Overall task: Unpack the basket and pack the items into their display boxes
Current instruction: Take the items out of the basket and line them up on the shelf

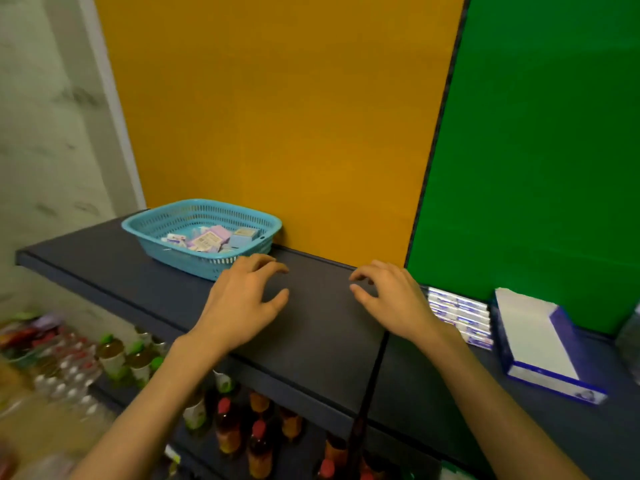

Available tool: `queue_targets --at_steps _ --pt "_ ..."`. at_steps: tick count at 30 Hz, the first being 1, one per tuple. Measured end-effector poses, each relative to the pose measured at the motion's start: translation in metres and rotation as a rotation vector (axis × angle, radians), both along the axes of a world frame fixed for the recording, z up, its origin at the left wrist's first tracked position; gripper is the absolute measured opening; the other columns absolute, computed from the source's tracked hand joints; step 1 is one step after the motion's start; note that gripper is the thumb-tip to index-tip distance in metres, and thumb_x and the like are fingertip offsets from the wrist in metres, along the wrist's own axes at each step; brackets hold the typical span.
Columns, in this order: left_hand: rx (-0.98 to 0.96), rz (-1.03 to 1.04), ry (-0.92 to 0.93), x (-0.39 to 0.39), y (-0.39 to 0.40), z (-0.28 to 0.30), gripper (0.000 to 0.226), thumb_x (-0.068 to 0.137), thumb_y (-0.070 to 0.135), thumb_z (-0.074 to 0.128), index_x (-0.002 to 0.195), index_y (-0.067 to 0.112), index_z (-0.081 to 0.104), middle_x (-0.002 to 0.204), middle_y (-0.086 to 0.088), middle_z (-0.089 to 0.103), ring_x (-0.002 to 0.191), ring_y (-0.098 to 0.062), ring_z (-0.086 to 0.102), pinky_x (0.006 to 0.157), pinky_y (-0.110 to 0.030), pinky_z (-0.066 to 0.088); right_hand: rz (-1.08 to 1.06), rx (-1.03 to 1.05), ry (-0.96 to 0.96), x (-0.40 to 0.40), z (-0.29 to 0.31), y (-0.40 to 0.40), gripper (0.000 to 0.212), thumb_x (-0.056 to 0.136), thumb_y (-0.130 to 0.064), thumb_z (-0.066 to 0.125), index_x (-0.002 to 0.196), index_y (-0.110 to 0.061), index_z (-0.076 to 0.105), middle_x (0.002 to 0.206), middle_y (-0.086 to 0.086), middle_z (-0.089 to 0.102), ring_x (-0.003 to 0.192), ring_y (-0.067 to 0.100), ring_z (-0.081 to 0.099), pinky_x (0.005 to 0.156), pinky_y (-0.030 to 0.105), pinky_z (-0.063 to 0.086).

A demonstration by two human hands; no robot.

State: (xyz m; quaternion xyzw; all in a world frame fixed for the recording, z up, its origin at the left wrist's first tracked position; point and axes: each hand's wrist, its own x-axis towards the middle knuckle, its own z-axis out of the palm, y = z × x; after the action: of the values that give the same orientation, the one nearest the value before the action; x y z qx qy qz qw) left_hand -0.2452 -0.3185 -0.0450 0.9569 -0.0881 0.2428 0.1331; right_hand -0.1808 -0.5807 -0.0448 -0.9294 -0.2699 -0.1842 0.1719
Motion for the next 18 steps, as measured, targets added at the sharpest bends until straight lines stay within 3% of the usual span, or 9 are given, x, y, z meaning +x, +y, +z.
queue_targets --at_steps 8,13,18 --pt "-0.053 0.257 -0.034 -0.043 0.141 0.010 0.042 0.092 0.050 0.058 0.131 0.033 0.058 0.135 0.006 0.056 0.119 -0.019 0.051 0.092 -0.043 0.049 0.200 0.041 -0.059 -0.005 0.025 0.157 0.020 0.097 -0.039 0.058 0.113 -0.031 0.064 0.111 -0.012 0.061 0.105 0.009 0.055 0.090 0.036 0.047" --pt "-0.049 0.312 0.013 -0.063 0.239 0.011 0.043 0.093 0.056 0.053 0.132 0.038 0.054 0.135 0.008 0.055 0.120 -0.017 0.051 0.095 -0.042 0.049 0.231 0.047 -0.052 -0.004 0.030 0.255 0.019 0.095 -0.038 0.061 0.111 -0.029 0.065 0.112 -0.009 0.063 0.104 0.013 0.058 0.084 0.035 0.048" --pt "-0.055 0.310 0.020 -0.072 0.328 0.014 0.043 0.093 0.056 0.053 0.132 0.038 0.054 0.135 0.008 0.055 0.122 -0.018 0.051 0.093 -0.042 0.050 0.190 0.039 -0.030 -0.003 0.033 0.336 0.016 0.095 -0.036 0.061 0.109 -0.029 0.066 0.108 -0.009 0.062 0.101 0.012 0.057 0.075 0.030 0.037"
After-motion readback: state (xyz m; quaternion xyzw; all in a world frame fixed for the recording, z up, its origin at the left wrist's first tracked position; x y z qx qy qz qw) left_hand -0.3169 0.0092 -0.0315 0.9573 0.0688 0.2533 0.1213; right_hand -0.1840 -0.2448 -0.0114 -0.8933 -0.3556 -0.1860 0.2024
